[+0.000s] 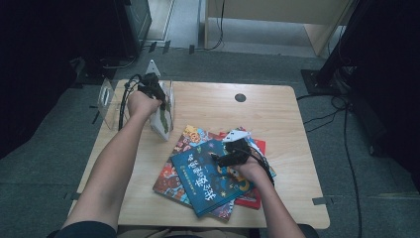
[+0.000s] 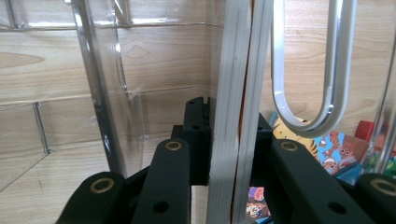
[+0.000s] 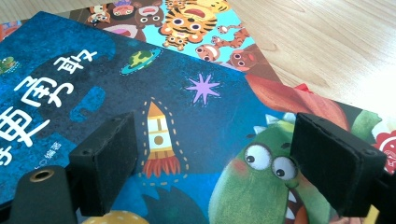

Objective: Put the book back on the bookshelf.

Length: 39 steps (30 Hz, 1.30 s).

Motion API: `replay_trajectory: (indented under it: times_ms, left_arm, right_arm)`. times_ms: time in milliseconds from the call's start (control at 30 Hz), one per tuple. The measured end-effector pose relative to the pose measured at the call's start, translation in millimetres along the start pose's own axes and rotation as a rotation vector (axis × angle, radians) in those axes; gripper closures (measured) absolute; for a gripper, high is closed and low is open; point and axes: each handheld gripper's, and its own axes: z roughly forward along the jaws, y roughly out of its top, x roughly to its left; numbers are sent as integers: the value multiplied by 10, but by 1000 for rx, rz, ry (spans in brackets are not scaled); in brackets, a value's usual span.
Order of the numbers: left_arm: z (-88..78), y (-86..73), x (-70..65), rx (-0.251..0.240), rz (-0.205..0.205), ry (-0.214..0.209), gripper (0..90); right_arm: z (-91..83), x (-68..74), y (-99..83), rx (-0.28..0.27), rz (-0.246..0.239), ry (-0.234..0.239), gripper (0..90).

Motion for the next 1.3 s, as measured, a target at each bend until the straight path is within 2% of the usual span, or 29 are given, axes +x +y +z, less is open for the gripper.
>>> replay_trajectory:
  times_ms: [267, 633, 900, 1300]
  left_arm:
    - [-51, 4, 37, -19, -19, -19, 762]
    - [-93, -5, 49, -16, -23, -33, 754]
    - [-162, 0, 30, -13, -10, -21, 753]
    - [-272, -16, 54, -26, -9, -40, 750]
  right_arm:
    - [0, -1, 0, 0, -1, 0, 144]
    - [0, -1, 0, 0, -1, -1, 144]
    - [0, 0, 0, 1, -1, -1, 144]
    - [0, 0, 0, 1, -1, -1, 144]
